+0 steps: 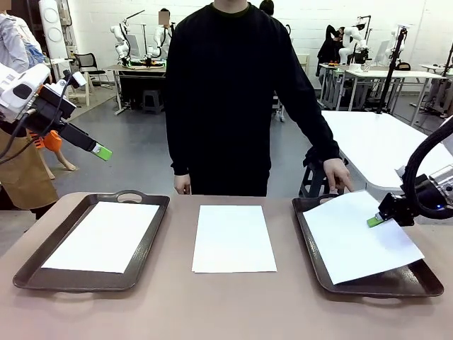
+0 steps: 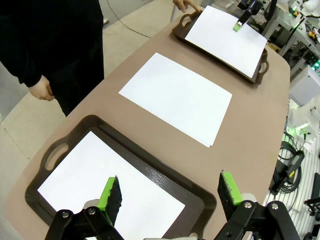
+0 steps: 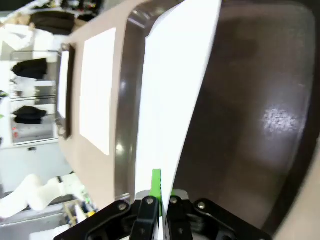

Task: Sort the A4 documents.
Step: Place the A4 Paper in the designated Handle tray.

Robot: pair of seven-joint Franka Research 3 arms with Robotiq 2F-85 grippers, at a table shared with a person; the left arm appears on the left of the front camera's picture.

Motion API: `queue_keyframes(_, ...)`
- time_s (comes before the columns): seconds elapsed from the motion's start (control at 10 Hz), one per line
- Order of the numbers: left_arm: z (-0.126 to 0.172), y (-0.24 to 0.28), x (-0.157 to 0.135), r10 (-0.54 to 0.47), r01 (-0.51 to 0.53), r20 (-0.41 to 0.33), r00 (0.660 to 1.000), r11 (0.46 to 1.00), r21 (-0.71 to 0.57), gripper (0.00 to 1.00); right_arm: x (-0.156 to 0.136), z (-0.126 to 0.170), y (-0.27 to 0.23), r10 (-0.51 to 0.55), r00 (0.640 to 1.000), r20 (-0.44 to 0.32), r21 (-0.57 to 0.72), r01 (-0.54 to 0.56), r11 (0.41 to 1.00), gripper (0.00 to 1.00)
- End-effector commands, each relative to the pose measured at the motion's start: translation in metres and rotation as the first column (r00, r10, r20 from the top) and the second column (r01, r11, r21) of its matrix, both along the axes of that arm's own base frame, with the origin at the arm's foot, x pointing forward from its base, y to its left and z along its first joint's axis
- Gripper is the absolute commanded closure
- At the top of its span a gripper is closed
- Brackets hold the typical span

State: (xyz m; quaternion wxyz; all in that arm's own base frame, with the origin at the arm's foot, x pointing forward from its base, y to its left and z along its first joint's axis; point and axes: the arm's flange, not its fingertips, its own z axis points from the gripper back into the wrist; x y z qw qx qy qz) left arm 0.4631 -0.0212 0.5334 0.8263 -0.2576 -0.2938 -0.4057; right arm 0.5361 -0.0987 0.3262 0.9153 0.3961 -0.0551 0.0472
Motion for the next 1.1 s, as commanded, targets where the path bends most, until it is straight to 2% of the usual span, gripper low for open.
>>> queue_keyframes(0.0,0.000,-0.001,0.000,-0.004,0.004,0.003,1.000,1.000,0.007,0.00,-0.009,-0.006,0.010,0.020,1.000,-0.010,-0.107,-0.020,0.994,0.99)
queue_keyframes(0.2,0.000,-0.001,0.000,-0.004,0.004,0.003,1.000,1.000,0.007,0.00,-0.009,-0.015,0.013,0.016,0.999,-0.046,-0.151,-0.023,0.988,0.99)
queue_keyframes(0.4,0.000,-0.001,0.000,-0.004,0.004,0.003,1.000,1.000,0.007,0.00,-0.008,-0.017,0.016,0.001,0.999,-0.047,-0.180,-0.009,0.984,0.99)
queue_keyframes(0.8,0.000,-0.001,0.000,-0.004,0.004,0.003,1.000,1.000,0.007,0.00,-0.005,-0.017,0.011,-0.117,0.993,0.020,-0.217,0.118,0.969,0.99)
queue_keyframes(1.0,0.000,-0.001,0.000,-0.004,0.004,0.003,1.000,1.000,0.007,0.00,-0.002,-0.015,0.011,-0.141,0.989,0.038,-0.217,0.145,0.965,0.99)
